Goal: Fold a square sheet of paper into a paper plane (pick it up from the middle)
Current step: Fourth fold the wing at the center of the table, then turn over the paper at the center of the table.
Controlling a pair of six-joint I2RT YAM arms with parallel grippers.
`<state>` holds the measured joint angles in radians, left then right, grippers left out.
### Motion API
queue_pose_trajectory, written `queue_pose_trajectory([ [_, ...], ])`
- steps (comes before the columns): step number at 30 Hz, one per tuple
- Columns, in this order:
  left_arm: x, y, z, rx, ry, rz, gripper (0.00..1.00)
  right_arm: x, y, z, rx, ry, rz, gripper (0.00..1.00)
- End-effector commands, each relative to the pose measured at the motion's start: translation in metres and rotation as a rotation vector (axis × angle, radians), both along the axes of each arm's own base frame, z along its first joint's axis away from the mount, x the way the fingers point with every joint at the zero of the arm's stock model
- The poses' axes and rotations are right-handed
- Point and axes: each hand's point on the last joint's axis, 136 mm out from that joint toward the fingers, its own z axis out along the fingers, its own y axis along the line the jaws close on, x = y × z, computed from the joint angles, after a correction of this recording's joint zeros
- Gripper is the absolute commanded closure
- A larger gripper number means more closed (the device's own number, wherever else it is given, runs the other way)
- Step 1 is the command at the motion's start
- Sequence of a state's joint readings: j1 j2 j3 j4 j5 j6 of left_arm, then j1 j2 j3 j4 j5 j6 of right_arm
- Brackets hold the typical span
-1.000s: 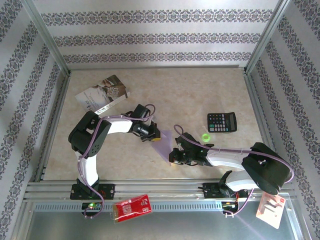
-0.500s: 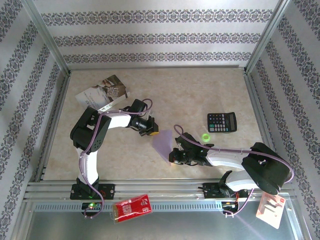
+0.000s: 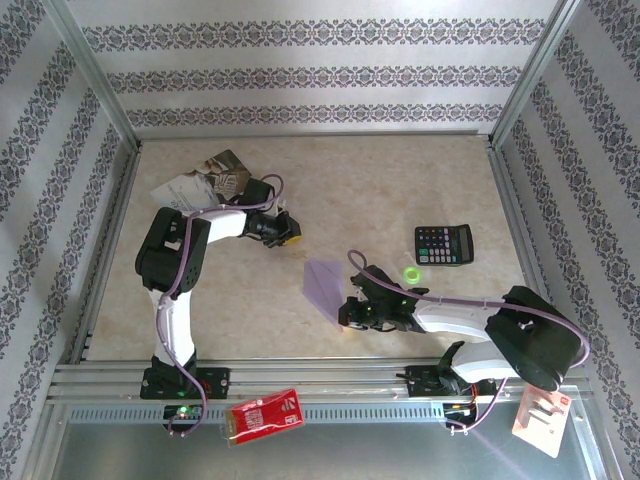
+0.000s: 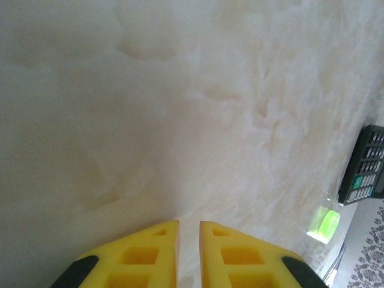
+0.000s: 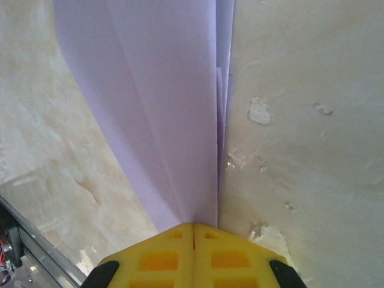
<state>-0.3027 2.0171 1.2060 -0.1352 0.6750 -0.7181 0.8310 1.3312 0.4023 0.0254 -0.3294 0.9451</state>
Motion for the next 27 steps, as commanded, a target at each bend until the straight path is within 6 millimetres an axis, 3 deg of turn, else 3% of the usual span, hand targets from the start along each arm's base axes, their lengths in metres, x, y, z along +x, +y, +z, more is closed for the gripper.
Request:
queue_pose_trajectory([
  [1, -0.001, -0.002, 0.043, -0.034, -0.089, -0.008, 0.8, -0.032, -0.042, -0.025, -0.208, 0.077, 0.071, 1.0],
  [4, -0.025, -0.012, 0.057, -0.088, -0.099, -0.027, 0.73, -0.013, -0.022, 0.016, -0.093, -0.072, 0.117, 0.9],
  [6, -0.044, -0.014, 0.06, -0.104, -0.092, -0.034, 0.71, -0.002, -0.021, 0.037, -0.047, -0.156, 0.098, 0.82],
  [10, -0.075, -0.011, 0.059, -0.122, -0.082, -0.032, 0.65, 0.027, -0.032, 0.051, -0.01, -0.268, -0.038, 0.69],
  [17, -0.092, -0.005, 0.052, -0.116, -0.058, -0.031, 0.61, 0.05, -0.012, 0.049, -0.043, -0.28, 0.029, 0.63],
  [27, -0.094, -0.005, 0.04, -0.124, -0.031, -0.019, 0.61, 0.049, 0.005, 0.023, -0.054, -0.214, 0.093, 0.66],
])
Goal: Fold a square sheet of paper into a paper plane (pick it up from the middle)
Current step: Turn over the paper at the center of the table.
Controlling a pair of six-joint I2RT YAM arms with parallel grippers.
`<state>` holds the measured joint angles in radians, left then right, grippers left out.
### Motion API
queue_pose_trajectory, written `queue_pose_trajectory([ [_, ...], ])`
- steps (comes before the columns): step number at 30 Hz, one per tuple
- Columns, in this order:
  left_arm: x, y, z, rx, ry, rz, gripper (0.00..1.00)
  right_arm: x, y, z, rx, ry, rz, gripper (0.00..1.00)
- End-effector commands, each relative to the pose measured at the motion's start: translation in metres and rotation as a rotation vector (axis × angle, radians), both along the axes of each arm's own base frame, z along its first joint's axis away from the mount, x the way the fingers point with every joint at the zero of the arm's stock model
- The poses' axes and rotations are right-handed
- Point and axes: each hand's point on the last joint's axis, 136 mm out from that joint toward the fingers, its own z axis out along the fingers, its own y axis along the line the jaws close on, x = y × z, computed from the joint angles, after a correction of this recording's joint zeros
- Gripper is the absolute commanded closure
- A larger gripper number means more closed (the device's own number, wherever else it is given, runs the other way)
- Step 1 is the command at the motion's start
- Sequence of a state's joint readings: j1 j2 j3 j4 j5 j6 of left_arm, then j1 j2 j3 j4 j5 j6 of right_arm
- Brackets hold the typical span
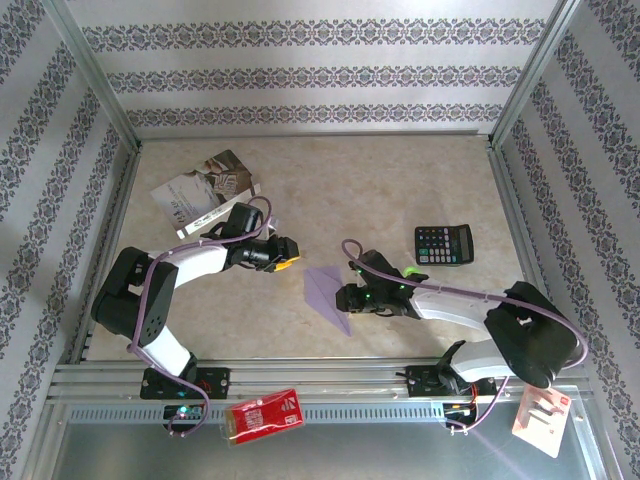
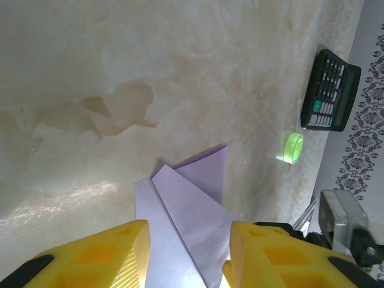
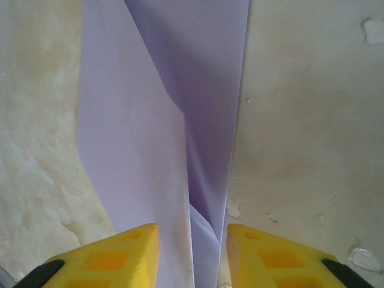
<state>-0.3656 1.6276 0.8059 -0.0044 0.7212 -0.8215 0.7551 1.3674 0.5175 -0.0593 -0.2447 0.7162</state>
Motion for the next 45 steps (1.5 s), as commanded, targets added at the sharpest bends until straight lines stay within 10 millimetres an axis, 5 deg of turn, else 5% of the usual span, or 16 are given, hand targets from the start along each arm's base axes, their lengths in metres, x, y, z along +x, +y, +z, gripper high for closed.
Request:
queue_pose_trajectory([
  [1, 0.0, -0.003, -0.003, -0.024, 0.001, 0.002, 0.62, 0.005, 0.012, 0.009, 0.035, -0.033, 0.038, 0.67],
  [12, -0.002, -0.003, -0.011, -0.027, 0.02, 0.01, 0.62, -0.001, 0.012, 0.002, 0.045, -0.016, 0.034, 0.79],
  [45, -0.003, -0.004, -0.017, -0.029, 0.042, 0.005, 0.63, -0.002, 0.029, -0.001, 0.076, -0.006, 0.064, 0.78],
])
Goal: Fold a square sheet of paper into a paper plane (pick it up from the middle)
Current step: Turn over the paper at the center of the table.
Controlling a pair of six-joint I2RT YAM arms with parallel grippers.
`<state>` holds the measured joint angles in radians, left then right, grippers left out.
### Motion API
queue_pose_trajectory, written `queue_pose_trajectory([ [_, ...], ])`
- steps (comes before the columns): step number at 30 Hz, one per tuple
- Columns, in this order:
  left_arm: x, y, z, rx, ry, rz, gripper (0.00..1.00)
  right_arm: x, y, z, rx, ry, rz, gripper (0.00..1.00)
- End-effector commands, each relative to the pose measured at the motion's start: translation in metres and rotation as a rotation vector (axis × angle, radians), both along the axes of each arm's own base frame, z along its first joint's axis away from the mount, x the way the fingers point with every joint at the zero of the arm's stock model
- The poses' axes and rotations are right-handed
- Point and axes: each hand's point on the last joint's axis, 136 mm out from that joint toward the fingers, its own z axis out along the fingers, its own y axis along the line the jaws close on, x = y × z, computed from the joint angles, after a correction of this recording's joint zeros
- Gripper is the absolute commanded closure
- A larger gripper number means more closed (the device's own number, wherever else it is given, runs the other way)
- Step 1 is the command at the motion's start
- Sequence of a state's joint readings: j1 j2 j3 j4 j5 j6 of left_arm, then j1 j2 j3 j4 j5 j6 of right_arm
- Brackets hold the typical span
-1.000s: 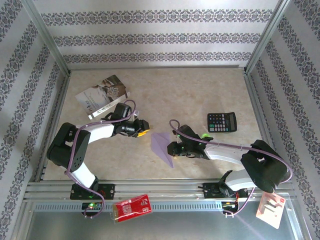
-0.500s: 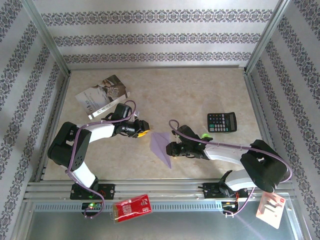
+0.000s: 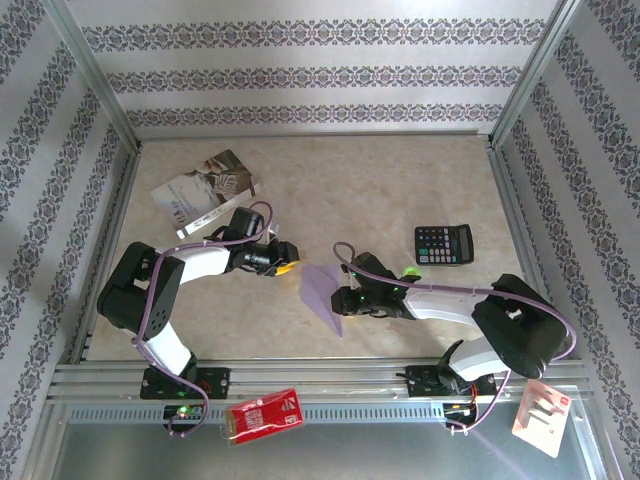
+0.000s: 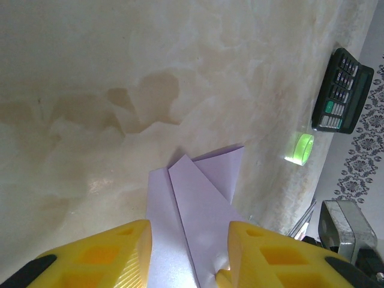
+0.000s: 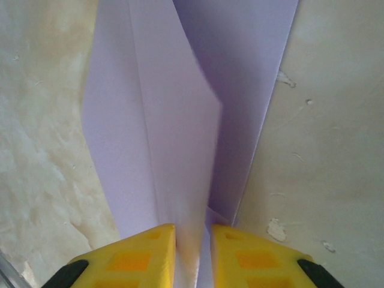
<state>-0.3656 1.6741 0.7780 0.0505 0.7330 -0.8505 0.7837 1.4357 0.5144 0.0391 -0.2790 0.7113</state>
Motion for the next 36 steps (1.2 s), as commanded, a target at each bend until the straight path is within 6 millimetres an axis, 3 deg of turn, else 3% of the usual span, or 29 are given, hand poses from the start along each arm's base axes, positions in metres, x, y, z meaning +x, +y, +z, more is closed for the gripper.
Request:
queue_pose_trajectory([
  [1, 0.0, -0.003, 0.001, -0.021, -0.002, -0.006, 0.63, 0.001, 0.012, 0.005, 0.041, -0.003, 0.012, 0.78],
  [4, 0.0, -0.004, 0.0, -0.019, 0.001, -0.008, 0.63, 0.002, 0.014, 0.006, 0.052, -0.003, 0.01, 0.78],
  [12, 0.001, -0.004, 0.001, -0.019, -0.004, -0.008, 0.63, 0.01, 0.011, 0.015, 0.074, -0.035, -0.015, 0.96],
  [16, 0.003, -0.004, 0.008, -0.024, -0.014, -0.003, 0.63, 0.017, -0.002, 0.024, 0.073, -0.059, -0.049, 1.0],
  [18, 0.006, -0.004, 0.013, -0.019, -0.025, 0.002, 0.63, 0.023, -0.019, 0.033, 0.038, -0.09, -0.083, 1.0],
  [23, 0.014, 0.001, 0.031, -0.008, -0.055, 0.019, 0.62, 0.04, -0.087, 0.073, -0.202, -0.221, -0.174, 1.0],
  [27, 0.022, 0.015, 0.044, 0.013, -0.083, 0.06, 0.62, 0.048, -0.146, 0.117, -0.521, -0.345, -0.228, 1.0],
  [30, 0.025, 0.029, 0.047, 0.039, -0.093, 0.092, 0.62, 0.052, -0.174, 0.141, -0.786, -0.425, -0.234, 1.0],
  [33, 0.028, 0.042, 0.045, 0.057, -0.09, 0.13, 0.62, 0.055, -0.169, 0.142, -0.969, -0.472, -0.186, 1.0],
  [36, 0.032, 0.055, 0.042, 0.069, -0.085, 0.159, 0.62, 0.053, -0.14, 0.116, -1.048, -0.458, -0.117, 1.0],
])
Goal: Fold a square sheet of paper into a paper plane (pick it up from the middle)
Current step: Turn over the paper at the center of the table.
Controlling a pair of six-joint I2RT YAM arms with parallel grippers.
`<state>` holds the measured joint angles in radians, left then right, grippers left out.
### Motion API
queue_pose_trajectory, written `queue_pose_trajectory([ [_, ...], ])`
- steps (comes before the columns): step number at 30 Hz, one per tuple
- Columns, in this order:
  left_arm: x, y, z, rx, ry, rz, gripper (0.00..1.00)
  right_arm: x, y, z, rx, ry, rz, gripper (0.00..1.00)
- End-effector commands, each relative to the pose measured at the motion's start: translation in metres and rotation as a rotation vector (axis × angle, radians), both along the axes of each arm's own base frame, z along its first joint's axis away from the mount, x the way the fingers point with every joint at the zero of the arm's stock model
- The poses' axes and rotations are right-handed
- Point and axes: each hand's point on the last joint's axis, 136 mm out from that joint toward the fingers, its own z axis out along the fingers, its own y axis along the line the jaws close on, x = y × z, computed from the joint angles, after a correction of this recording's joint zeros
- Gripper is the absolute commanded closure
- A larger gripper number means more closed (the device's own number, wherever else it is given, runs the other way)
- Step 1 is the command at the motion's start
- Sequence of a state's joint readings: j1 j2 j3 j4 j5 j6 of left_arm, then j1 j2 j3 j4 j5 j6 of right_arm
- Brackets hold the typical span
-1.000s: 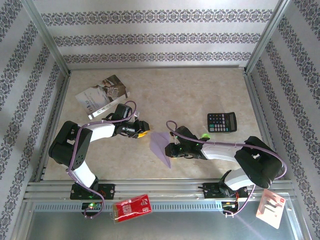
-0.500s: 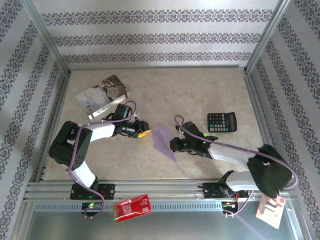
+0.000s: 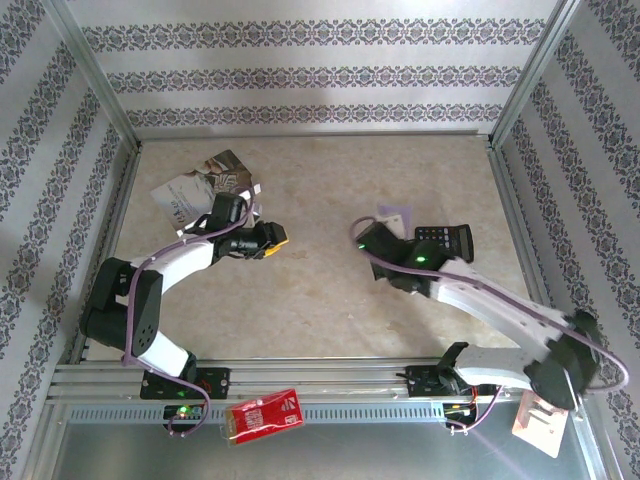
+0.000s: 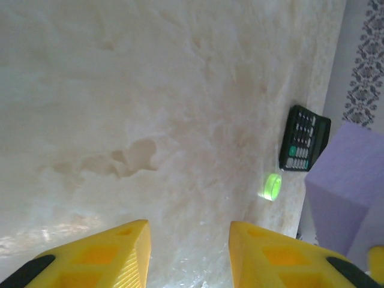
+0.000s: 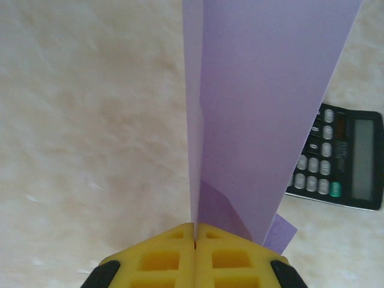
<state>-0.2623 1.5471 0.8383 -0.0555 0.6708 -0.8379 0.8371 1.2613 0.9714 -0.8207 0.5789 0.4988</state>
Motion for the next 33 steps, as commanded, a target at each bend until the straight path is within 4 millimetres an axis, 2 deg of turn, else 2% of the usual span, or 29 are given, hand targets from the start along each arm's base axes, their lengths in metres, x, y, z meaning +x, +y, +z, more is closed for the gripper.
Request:
queue_pose_trajectory([
  [1, 0.0, 0.02, -0.006, 0.047, 0.023, 0.037, 0.62, -0.008, -0.01, -0.025, -0.304, 0.033, -0.017, 1.0],
  [5, 0.004, 0.035, -0.009, 0.064, 0.03, 0.07, 0.62, -0.015, 0.031, -0.066, -0.39, 0.089, -0.009, 1.0],
  [8, 0.006, 0.046, -0.009, 0.066, 0.031, 0.097, 0.61, -0.026, 0.065, -0.099, -0.37, 0.146, 0.014, 1.0],
  [11, 0.004, 0.055, -0.01, 0.074, 0.033, 0.117, 0.61, -0.034, 0.097, -0.124, -0.319, 0.195, 0.038, 0.94],
  [14, 0.0, 0.06, -0.01, 0.071, 0.036, 0.133, 0.61, -0.034, 0.125, -0.131, -0.257, 0.224, 0.059, 0.87],
  [18, -0.009, 0.061, -0.005, 0.062, 0.038, 0.136, 0.6, -0.032, 0.152, -0.108, -0.119, 0.225, 0.092, 0.76],
  [23, -0.024, 0.052, 0.004, -0.008, 0.04, 0.142, 0.6, -0.045, 0.162, -0.074, 0.18, 0.275, 0.151, 0.71],
  [26, -0.042, 0.028, 0.005, -0.017, 0.047, 0.086, 0.61, -0.055, 0.149, -0.066, 0.363, 0.324, 0.186, 0.71],
  [30, -0.064, -0.017, 0.001, -0.025, 0.052, -0.014, 0.64, -0.048, 0.113, -0.078, 0.545, 0.37, 0.151, 0.78],
  [33, -0.071, -0.047, -0.003, -0.037, 0.059, -0.08, 0.69, -0.035, 0.104, -0.087, 0.65, 0.368, 0.129, 0.85],
])
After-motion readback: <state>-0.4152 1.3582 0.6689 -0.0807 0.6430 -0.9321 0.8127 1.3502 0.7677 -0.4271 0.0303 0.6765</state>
